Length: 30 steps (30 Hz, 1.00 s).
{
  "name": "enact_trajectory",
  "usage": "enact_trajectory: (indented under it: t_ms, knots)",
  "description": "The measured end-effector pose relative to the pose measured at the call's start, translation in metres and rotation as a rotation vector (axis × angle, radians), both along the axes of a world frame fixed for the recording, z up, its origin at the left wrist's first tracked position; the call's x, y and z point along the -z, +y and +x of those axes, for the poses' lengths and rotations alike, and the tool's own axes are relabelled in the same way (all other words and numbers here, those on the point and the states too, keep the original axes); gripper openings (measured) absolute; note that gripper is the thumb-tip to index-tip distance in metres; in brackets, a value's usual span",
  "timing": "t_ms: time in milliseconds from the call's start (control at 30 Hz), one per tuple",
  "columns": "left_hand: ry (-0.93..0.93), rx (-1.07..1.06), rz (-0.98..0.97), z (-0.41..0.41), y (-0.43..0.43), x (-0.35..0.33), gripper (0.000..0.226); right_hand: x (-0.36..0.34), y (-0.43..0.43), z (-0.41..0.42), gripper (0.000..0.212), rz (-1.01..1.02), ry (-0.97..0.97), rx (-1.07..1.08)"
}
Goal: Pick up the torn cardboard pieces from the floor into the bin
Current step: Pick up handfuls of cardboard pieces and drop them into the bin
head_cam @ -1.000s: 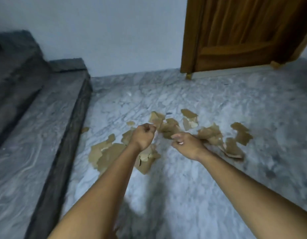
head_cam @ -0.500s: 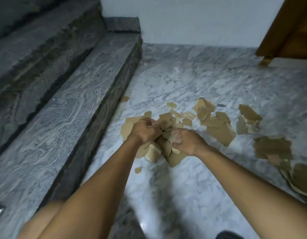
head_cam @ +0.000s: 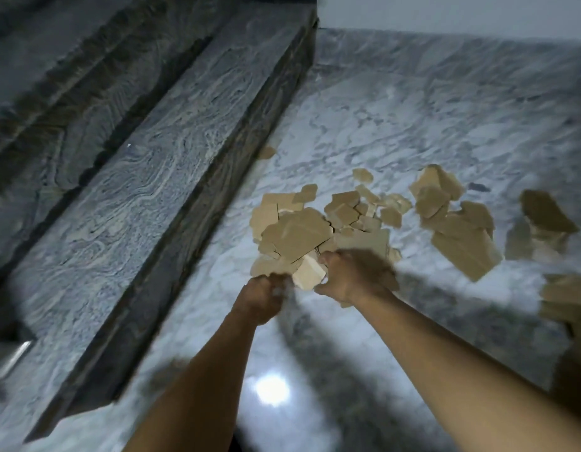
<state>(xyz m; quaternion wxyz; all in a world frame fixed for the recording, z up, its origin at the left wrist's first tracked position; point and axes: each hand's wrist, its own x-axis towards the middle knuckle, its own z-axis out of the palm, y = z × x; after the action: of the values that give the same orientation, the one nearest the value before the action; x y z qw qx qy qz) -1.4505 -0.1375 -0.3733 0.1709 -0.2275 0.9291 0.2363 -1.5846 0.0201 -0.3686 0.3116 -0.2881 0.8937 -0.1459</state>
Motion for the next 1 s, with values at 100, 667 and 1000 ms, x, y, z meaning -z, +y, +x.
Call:
enact_trajectory:
  t_ms: [100,667,1000]
  knots:
    - [0.069,0.098,-0.080,0.012,-0.010,0.035,0.032,0.027,-0.027,0.014,0.071,0.043,0.161,0.043]
    - [0.266,-0.175,0.565,-0.105,-0.066,0.025,0.026,0.033,-0.004,0.010,0.034,-0.124,-0.496,0.434]
    - [0.115,0.074,-0.083,-0.130,-0.045,0.049,0.030,0.014,0.019,-0.095,0.080,0.264,0.073,0.211]
